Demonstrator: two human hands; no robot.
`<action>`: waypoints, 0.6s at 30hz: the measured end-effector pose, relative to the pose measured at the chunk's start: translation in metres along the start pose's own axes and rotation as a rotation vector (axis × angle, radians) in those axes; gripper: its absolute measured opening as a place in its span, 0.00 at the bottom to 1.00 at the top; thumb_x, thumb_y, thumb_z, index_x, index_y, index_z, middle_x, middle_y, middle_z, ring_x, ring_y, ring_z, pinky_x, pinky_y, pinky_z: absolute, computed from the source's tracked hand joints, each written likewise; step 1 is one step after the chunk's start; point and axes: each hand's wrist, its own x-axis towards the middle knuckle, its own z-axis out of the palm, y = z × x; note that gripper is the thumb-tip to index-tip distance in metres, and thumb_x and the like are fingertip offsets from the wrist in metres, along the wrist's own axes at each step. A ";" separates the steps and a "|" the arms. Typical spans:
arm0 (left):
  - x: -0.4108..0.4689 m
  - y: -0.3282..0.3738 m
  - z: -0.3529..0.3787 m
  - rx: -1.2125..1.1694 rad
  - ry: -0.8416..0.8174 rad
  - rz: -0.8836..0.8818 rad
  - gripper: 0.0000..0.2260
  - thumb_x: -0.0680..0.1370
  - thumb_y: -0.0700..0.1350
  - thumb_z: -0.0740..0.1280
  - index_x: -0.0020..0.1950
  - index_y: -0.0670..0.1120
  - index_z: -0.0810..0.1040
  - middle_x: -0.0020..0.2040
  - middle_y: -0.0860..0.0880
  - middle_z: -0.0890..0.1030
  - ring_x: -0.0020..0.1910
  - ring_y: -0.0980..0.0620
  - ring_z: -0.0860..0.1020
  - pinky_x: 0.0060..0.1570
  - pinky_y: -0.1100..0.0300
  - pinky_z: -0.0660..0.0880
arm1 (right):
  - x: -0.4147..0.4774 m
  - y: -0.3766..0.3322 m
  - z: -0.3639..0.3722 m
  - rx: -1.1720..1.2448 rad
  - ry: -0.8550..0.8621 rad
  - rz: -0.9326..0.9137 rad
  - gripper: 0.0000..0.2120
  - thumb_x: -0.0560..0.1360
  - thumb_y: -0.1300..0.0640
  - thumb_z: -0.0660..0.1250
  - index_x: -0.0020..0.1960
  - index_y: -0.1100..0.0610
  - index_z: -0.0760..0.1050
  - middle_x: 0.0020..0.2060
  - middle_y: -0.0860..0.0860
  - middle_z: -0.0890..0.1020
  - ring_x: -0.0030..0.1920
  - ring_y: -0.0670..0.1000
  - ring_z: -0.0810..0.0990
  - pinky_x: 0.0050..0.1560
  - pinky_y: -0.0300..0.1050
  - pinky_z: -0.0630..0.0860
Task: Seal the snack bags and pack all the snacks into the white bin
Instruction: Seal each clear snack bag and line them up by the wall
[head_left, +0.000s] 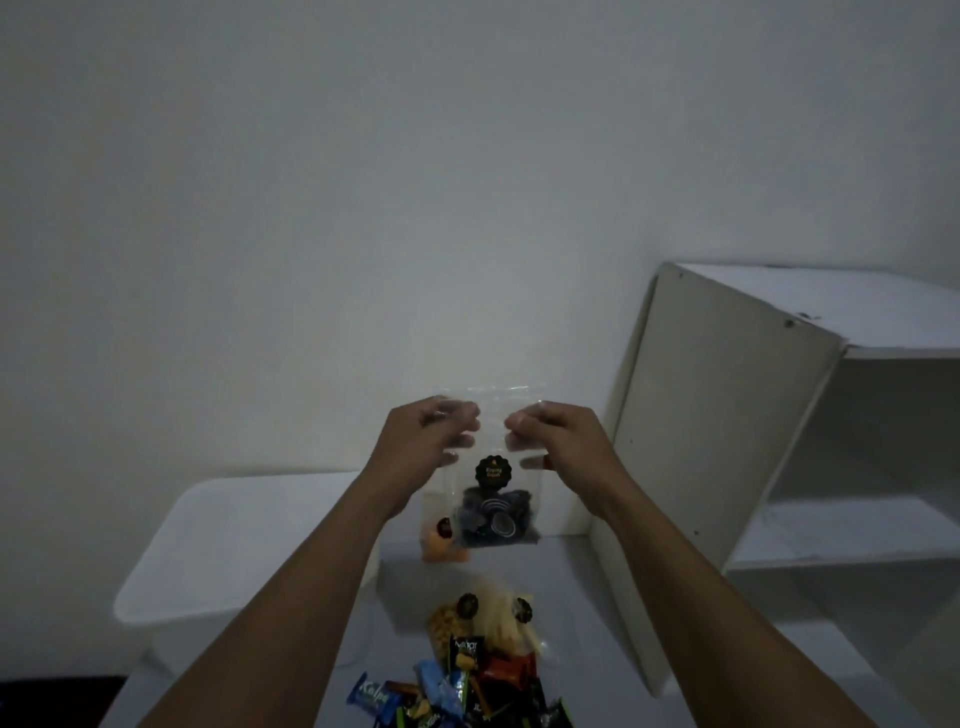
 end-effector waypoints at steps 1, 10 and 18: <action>-0.001 0.009 0.000 -0.019 0.019 0.021 0.09 0.76 0.50 0.71 0.51 0.46 0.83 0.46 0.48 0.86 0.45 0.51 0.84 0.48 0.55 0.79 | -0.002 -0.008 -0.001 0.007 -0.014 -0.008 0.07 0.77 0.58 0.70 0.48 0.61 0.83 0.42 0.58 0.86 0.45 0.53 0.86 0.48 0.51 0.83; -0.012 0.045 -0.010 -0.061 -0.010 0.105 0.05 0.77 0.46 0.71 0.50 0.45 0.84 0.46 0.48 0.86 0.43 0.53 0.83 0.45 0.58 0.80 | -0.012 -0.050 0.002 0.090 -0.007 -0.088 0.08 0.77 0.60 0.70 0.50 0.66 0.80 0.43 0.59 0.86 0.45 0.53 0.86 0.46 0.49 0.83; -0.017 0.060 -0.025 -0.038 0.027 0.153 0.03 0.76 0.40 0.71 0.44 0.42 0.83 0.43 0.45 0.85 0.43 0.51 0.81 0.48 0.55 0.79 | -0.019 -0.065 0.012 0.075 -0.081 -0.114 0.09 0.77 0.60 0.70 0.53 0.65 0.78 0.45 0.60 0.86 0.48 0.54 0.86 0.47 0.53 0.83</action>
